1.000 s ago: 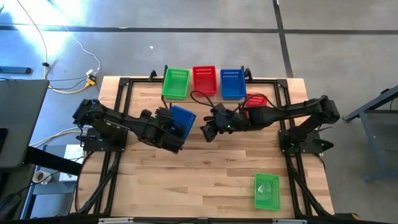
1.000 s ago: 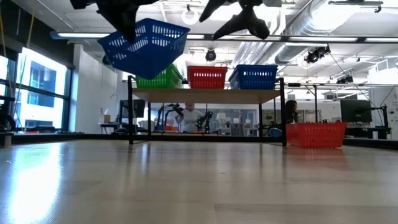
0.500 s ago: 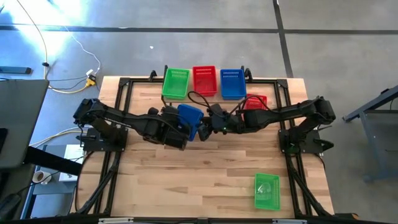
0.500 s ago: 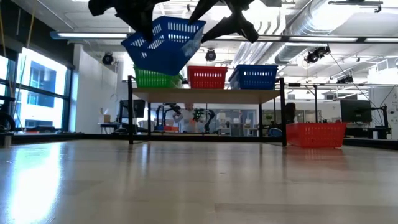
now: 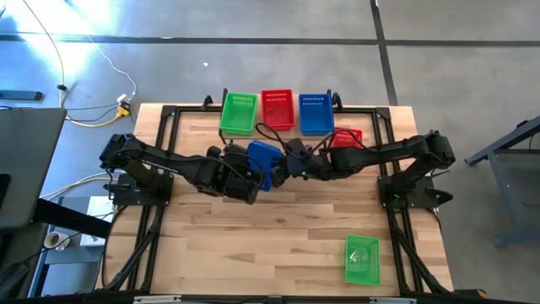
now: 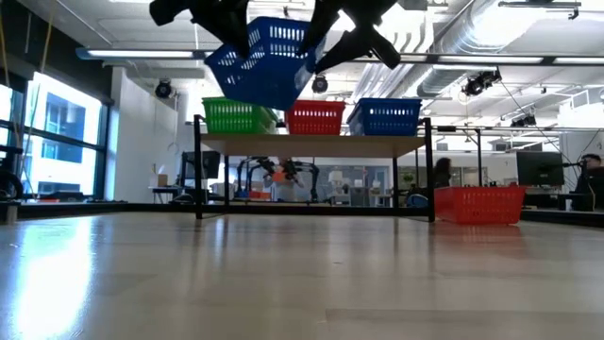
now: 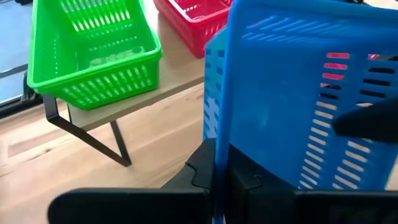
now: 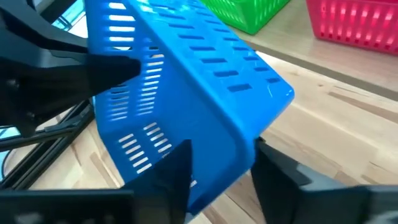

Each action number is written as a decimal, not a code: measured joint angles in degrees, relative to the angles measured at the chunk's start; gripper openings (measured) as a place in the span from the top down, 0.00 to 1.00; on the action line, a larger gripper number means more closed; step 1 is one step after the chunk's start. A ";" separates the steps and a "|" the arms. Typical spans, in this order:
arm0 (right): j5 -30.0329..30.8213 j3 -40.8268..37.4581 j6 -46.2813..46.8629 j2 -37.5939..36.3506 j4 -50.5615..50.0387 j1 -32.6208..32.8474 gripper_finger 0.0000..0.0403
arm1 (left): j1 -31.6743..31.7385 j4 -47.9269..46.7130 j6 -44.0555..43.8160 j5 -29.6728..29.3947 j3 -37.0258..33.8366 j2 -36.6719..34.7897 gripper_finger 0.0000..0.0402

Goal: Stack baskets on shelf by color
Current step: Stack the blue bin on top of the stacked blue bins on the shelf

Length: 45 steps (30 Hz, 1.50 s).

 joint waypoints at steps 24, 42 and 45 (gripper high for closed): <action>-0.87 -0.07 2.73 0.00 -0.45 -1.45 1.00 | 1.86 0.64 5.08 8.66 0.00 0.02 0.76; -1.08 0.01 6.22 -0.09 -6.71 -4.62 1.00 | 0.55 2.19 14.29 9.71 -0.09 -1.57 0.61; -1.27 0.86 5.52 -0.09 -9.05 -5.12 1.00 | 0.03 2.33 15.14 9.50 0.02 -2.81 0.61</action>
